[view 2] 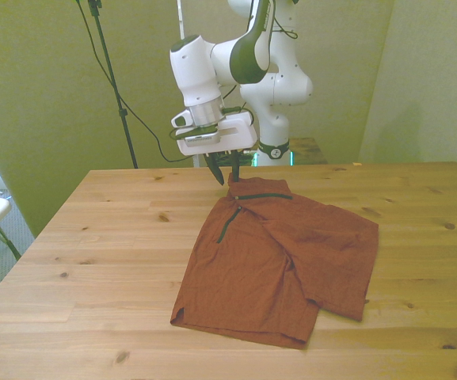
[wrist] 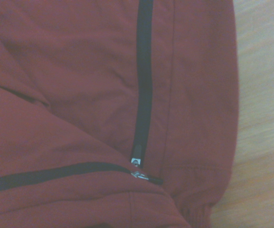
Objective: Fold the shorts
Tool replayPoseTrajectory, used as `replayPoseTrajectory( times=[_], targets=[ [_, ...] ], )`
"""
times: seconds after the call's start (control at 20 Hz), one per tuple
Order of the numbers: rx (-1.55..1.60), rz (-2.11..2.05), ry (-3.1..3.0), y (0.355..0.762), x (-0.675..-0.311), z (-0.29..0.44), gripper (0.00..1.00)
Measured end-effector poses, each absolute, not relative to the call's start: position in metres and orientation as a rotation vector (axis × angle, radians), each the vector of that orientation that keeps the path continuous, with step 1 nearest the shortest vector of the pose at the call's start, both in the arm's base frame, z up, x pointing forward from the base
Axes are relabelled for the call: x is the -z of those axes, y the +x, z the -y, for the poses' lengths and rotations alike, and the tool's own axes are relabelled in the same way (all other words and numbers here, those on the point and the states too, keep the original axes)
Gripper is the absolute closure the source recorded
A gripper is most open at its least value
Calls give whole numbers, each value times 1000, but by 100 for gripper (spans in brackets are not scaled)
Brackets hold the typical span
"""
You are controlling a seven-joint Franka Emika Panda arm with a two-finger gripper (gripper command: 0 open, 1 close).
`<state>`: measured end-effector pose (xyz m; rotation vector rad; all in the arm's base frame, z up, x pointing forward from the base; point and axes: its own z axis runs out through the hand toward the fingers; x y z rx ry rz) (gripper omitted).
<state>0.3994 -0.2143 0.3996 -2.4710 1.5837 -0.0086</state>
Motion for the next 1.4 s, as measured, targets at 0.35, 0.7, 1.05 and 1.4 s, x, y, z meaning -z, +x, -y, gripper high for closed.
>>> replayPoseTrajectory(
  times=[0.35, 0.7, 1.05, 1.4],
  targets=[
    [373, -1423, -2847, 403, -453, 77, 0],
    [874, -1141, -3123, 425, -411, -77, 0],
    [1087, -862, -3233, 430, -366, -172, 0],
    [1011, -794, -3296, 456, -333, -208, 0]
  ],
)
